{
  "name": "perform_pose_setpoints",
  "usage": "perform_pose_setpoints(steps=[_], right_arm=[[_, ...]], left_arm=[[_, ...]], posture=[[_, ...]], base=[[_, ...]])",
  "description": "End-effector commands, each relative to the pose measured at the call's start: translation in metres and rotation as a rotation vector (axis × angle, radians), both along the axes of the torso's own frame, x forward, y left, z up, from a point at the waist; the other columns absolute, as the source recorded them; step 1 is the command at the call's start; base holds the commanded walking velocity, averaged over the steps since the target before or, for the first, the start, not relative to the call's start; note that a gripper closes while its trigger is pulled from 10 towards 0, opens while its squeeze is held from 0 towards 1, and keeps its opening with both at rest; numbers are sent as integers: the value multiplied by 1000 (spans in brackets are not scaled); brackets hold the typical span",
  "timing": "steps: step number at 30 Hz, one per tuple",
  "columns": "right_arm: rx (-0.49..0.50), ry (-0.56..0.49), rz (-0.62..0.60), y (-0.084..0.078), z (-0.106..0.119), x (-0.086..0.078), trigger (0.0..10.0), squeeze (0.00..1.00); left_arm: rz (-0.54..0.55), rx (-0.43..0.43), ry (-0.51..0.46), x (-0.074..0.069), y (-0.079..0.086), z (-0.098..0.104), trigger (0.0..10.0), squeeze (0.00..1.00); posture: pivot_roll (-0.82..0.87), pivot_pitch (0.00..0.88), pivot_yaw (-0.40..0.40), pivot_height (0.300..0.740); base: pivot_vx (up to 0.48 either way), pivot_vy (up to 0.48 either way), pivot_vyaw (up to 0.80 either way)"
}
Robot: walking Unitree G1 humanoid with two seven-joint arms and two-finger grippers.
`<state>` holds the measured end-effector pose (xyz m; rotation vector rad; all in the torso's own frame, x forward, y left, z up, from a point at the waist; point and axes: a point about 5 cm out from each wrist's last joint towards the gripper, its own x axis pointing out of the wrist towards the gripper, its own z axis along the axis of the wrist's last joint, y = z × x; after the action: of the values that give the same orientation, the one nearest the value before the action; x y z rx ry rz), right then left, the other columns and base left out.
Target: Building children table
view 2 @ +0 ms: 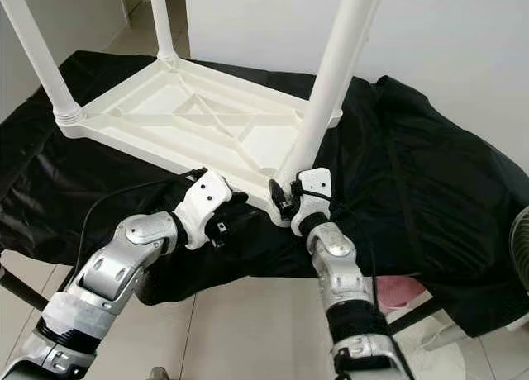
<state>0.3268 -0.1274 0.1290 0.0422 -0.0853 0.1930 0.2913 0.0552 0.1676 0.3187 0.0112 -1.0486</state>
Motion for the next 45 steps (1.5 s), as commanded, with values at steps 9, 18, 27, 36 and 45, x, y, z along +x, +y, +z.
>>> perform_pose_setpoints(steps=[9,18,27,36,45], right_arm=[[85,36,-146,26,-6,-18,10000,0],[85,42,-141,27,-3,-22,10000,0],[54,-3,-111,15,0,-26,10000,1000],[1,11,-6,-10,-9,-32,10000,0],[-36,-83,225,-15,6,-18,10000,0]], left_arm=[[-19,-1,2,-4,-5,-2,10000,0],[-20,3,0,-4,-4,-2,10000,0],[-22,4,3,-5,-5,-3,10000,0],[-19,2,2,-5,-4,-2,10000,0],[-29,5,-3,-3,-6,-1,10000,0]], posture=[[26,13,-70,740],[30,6,-72,740],[28,7,-72,740],[23,2,-67,740],[14,0,-48,740]], base=[[0,0,0],[0,0,0],[0,0,0],[0,0,0],[0,0,0]])
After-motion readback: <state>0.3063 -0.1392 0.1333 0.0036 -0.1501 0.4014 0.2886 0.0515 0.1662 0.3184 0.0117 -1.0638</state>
